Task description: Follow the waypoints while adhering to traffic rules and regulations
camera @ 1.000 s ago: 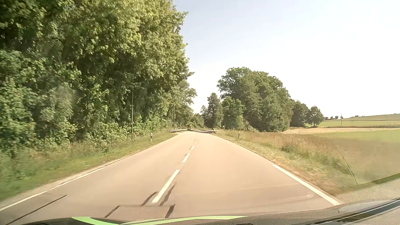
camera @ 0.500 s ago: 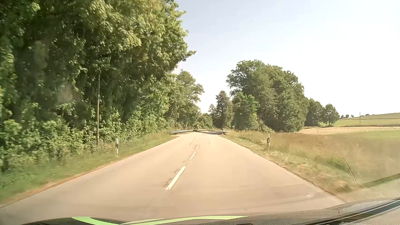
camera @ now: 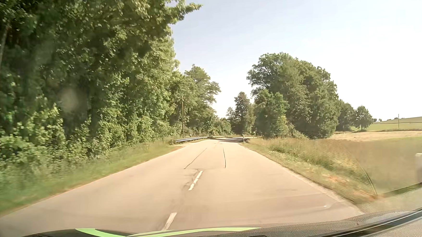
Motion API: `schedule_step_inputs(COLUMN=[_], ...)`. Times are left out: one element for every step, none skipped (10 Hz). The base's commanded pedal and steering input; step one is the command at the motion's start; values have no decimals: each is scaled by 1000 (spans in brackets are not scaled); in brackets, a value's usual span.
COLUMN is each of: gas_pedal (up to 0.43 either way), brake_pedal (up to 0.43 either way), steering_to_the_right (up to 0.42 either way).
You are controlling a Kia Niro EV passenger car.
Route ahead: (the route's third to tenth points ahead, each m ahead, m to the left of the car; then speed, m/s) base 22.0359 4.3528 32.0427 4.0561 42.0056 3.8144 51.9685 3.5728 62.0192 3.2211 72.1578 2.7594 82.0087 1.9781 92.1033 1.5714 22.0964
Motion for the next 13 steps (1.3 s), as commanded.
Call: schedule_step_inputs(gas_pedal=[177,169,169,169,177,220,220,220,220,209,177,157,150], brake_pedal=[0,0,0,0,0,0,0,0,0,0,0,0,0], steering_to_the_right=[-8,-8,-8,-6,-2,2,2,2,0,0,0,1,3])
